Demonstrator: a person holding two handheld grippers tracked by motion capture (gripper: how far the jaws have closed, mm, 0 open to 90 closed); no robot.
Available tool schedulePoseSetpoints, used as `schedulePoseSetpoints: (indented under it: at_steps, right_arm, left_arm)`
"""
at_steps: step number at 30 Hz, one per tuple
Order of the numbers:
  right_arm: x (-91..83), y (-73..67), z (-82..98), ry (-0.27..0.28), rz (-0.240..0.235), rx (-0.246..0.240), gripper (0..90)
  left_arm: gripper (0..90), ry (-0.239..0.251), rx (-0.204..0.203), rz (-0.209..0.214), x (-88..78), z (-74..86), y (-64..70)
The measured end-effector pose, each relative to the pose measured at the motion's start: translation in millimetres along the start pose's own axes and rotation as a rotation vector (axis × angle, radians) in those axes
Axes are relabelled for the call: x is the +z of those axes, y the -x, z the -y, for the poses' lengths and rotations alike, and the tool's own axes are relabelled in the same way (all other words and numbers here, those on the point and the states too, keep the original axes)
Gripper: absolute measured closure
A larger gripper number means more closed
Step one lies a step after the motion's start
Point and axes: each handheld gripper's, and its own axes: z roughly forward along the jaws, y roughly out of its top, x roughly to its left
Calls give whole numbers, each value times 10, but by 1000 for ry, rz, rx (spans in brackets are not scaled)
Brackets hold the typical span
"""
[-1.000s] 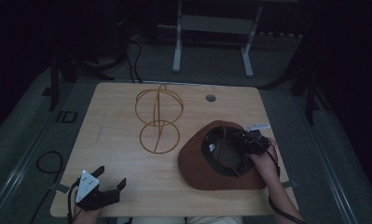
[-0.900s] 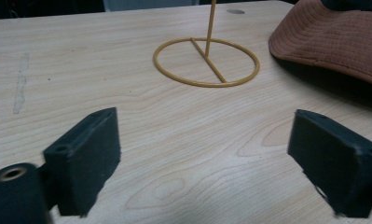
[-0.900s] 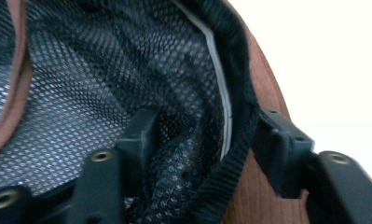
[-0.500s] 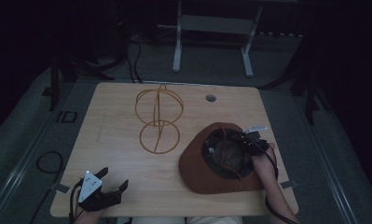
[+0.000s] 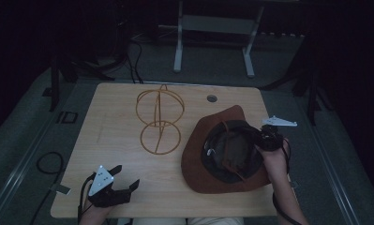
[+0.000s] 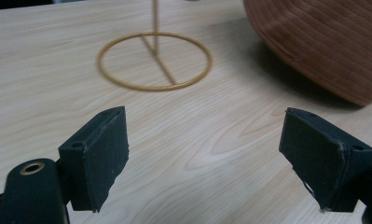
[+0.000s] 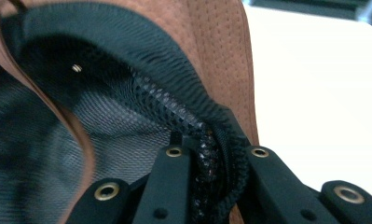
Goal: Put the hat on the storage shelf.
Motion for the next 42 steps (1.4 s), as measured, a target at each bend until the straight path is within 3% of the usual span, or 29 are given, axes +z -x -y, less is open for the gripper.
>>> schedulePoseSetpoints:
  at_steps: [4,9,17,25,33,38,42]
  right_arm:
    - [-101,-45,-51,42,-19,8,853]
    - [-194,-90,-110,72,9,-5,852]
    - [-270,-84,-127,95,17,16,852]
    - [-357,-76,-111,108,33,18,852]
    - [-397,-84,-99,113,29,25,851]
    - [-389,-96,-103,110,32,20,851]
    - [-392,-108,-101,111,30,24,851]
  left_arm:
    - [170,2,42,52,96,-167,41]
    - [201,5,73,128,255,-386,113]
    - [201,29,102,220,541,-656,300]
    - [200,17,156,309,831,-1007,484]
    - [200,41,205,344,1056,-1391,700]
    - [200,44,204,359,1194,-1633,885]
    - [200,41,211,361,1355,-1768,944]
